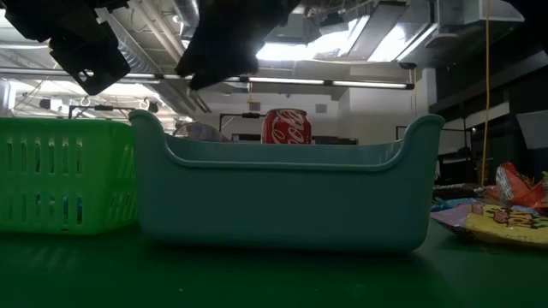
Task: Sort candy
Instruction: Put the blue candy into the green bin
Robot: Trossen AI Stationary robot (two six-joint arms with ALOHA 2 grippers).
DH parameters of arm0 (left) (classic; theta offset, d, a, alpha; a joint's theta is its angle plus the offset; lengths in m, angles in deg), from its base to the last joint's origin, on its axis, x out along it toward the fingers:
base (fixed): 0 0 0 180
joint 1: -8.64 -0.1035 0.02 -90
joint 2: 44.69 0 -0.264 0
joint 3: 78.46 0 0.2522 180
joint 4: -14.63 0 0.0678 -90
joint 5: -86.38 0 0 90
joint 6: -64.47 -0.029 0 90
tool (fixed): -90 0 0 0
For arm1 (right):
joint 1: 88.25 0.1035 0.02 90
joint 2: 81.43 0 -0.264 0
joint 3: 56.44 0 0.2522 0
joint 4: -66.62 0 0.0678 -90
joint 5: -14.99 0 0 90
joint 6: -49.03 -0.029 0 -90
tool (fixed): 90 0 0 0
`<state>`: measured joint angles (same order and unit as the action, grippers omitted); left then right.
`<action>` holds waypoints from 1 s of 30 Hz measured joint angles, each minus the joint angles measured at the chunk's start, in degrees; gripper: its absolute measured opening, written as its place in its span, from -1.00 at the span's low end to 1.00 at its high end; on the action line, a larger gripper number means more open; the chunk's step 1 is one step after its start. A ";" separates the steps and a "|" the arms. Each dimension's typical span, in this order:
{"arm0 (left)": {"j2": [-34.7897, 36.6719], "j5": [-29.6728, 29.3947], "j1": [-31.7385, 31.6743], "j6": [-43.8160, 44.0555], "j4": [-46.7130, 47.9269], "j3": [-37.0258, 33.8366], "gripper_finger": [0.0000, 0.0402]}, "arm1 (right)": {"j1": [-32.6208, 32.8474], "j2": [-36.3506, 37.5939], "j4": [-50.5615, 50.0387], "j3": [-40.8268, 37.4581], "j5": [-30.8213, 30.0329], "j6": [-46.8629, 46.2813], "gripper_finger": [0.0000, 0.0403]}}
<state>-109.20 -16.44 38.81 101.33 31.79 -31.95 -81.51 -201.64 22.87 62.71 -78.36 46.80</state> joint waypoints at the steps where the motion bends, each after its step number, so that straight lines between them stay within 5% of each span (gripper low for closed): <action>1: 0.00 0.00 0.00 0.00 0.00 0.00 -0.46 | -0.02 0.06 -3.11 1.44 0.00 0.30 0.13; 9: 0.00 -0.02 0.00 0.00 -0.02 0.00 -0.46 | 1.16 0.75 -34.07 13.77 -1.97 2.41 0.13; 15: 0.00 -0.14 0.00 0.00 -0.28 -0.01 -0.46 | 4.25 5.97 -49.83 11.14 -8.75 -1.30 0.13; 21: 0.00 -1.64 -0.02 0.00 -0.46 -0.02 -0.46 | 5.25 17.27 -49.62 -3.25 -11.00 -6.11 0.13; 30: 0.00 -3.08 -0.02 0.00 -0.50 -0.02 -0.46 | -1.49 38.49 -33.78 -35.43 -12.11 -16.59 0.13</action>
<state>-109.20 -19.52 38.79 101.33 31.29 -31.97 -83.00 -163.15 -10.91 27.28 -90.47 30.22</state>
